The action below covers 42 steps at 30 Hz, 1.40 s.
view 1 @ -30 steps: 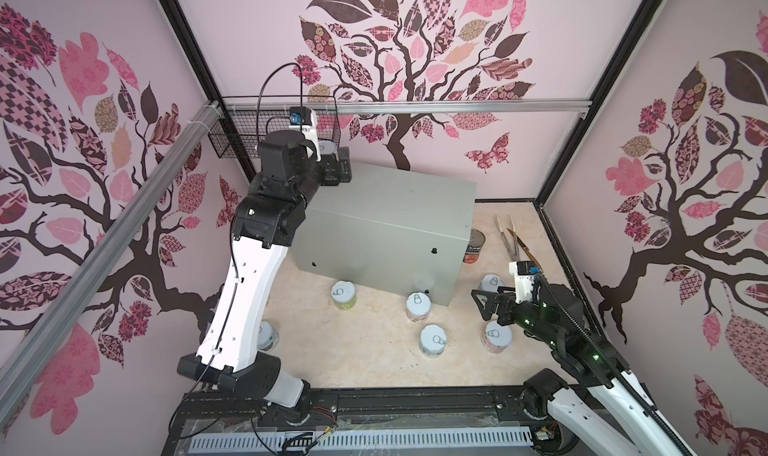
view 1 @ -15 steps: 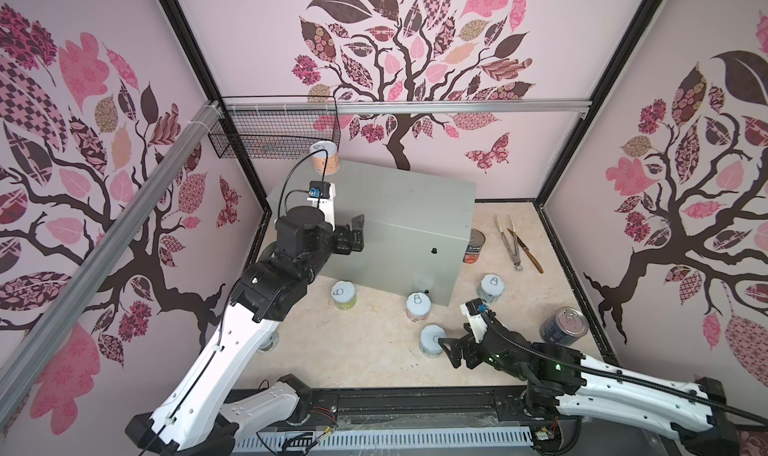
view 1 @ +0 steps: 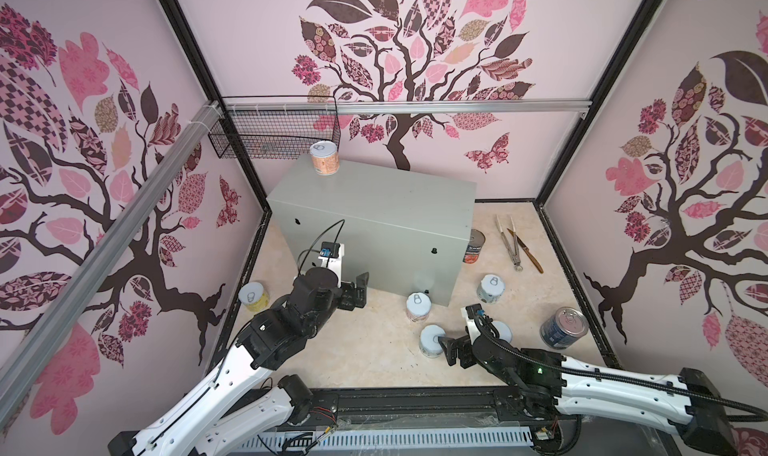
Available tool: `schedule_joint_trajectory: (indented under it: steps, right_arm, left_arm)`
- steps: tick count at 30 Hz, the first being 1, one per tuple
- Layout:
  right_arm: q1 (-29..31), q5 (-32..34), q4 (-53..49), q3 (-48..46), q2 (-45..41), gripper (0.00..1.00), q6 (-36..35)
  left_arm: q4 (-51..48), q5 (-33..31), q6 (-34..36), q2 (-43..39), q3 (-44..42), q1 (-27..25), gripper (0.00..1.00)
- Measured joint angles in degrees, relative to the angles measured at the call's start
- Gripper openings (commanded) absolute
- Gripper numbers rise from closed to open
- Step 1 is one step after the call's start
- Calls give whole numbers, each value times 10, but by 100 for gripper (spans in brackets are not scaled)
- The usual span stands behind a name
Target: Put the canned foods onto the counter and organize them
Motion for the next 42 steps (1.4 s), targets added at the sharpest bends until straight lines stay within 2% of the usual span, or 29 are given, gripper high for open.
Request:
schedule_joint_trajectory:
  steps: [5, 10, 15, 29, 42]
  right_arm:
    - [0, -19, 34, -4, 41, 100, -2]
    - [0, -37, 78, -14, 80, 100, -2]
    - [0, -53, 124, -15, 129, 100, -9]
    - [0, -91, 267, -12, 271, 100, -47]
    - [0, -102, 291, 30, 363, 100, -60]
  left_arm:
    - [3, -22, -38, -33, -83, -46, 98]
    - [4, -22, -70, -35, -118, -55, 98]
    - [5, -20, -91, -73, -151, -60, 98]
    - [-25, -8, -95, -104, -143, -64, 98]
    - [-47, 21, -91, -142, -132, -64, 98]
